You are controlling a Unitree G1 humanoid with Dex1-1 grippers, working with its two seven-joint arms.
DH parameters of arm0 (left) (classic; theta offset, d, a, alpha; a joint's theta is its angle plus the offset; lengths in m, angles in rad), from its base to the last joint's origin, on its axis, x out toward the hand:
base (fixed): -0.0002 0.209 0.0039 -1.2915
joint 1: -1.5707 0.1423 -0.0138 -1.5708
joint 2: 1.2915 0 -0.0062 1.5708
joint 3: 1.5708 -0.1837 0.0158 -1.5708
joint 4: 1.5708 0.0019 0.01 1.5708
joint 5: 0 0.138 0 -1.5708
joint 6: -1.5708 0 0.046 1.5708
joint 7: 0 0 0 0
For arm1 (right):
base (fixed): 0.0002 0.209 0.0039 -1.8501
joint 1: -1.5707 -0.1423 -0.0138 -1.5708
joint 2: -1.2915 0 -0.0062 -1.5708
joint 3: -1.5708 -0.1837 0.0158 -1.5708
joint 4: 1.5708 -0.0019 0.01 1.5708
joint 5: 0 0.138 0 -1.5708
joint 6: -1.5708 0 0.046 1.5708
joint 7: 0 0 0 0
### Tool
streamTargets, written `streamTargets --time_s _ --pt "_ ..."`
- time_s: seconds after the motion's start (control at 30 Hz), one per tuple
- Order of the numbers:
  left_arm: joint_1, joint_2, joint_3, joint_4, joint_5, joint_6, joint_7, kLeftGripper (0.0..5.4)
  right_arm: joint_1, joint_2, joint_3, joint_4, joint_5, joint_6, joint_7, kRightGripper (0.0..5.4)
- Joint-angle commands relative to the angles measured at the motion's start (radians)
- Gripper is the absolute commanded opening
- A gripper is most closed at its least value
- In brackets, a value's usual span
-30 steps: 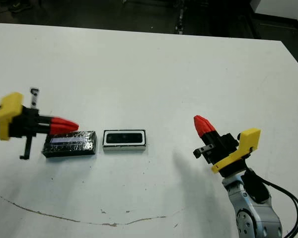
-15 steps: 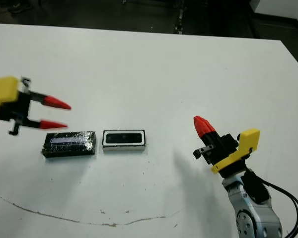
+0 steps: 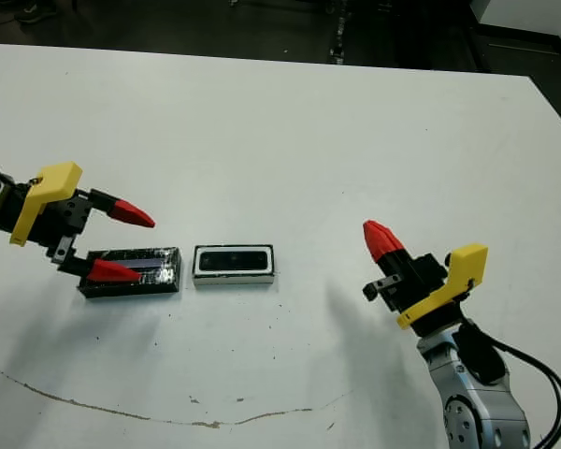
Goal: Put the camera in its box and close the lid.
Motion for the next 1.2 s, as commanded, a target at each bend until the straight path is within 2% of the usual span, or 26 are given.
streamTargets --time_s 0.03,0.13,0.23,0.57,0.73,0.93,1.2 --pt "-0.001 -0.010 -0.011 0.017 0.004 -0.001 -0.017 5.09 0.007 -0.003 0.000 0.009 0.008 0.010 0.004 0.00" --pt "-0.006 -0.009 -0.015 0.025 0.009 -0.001 -0.031 5.39 0.007 -0.005 0.002 0.008 0.009 0.012 0.003 0.00" --pt "-0.020 -0.005 -0.032 0.028 0.022 0.025 -0.042 5.39 0.007 -0.004 0.004 0.008 0.008 0.012 0.002 0.00" --pt "-0.026 -0.009 -0.069 0.034 0.109 -0.033 -0.020 5.39 0.011 -0.006 0.008 0.006 0.005 0.009 0.005 0.00" --pt "-0.023 -0.019 -0.082 0.041 0.130 -0.042 -0.011 5.39 0.008 -0.005 0.008 0.017 0.007 -0.005 0.023 0.00" --pt "-0.018 -0.028 -0.092 0.057 0.138 -0.044 -0.016 5.39 0.011 -0.005 0.007 0.012 0.005 0.001 0.020 0.00" --pt "-0.004 -0.034 -0.093 0.054 0.122 0.030 -0.022 5.39 0.007 -0.006 0.005 0.018 0.010 -0.001 0.032 0.00"
